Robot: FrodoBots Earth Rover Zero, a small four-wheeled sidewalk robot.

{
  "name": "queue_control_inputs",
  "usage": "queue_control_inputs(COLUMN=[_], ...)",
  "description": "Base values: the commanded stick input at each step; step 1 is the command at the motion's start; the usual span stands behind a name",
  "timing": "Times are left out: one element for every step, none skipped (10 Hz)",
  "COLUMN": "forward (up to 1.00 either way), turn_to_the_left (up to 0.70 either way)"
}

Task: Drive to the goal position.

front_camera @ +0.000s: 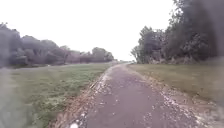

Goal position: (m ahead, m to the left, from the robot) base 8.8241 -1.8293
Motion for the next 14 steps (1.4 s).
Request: queue_control_inputs(forward=[0.70, 0.70, 0.70, 0.70, 0.70, 0.70, 0.70, 0.70, 0.70, 0.70, 0.70, 0.70, 0.70, 0.70], turn_to_the_left=[0.00, 0.00, 0.00, 0.00, 0.00, 0.00, 0.00, 0.00, 0.00, 0.00, 0.00, -0.04, -0.11, -0.19])
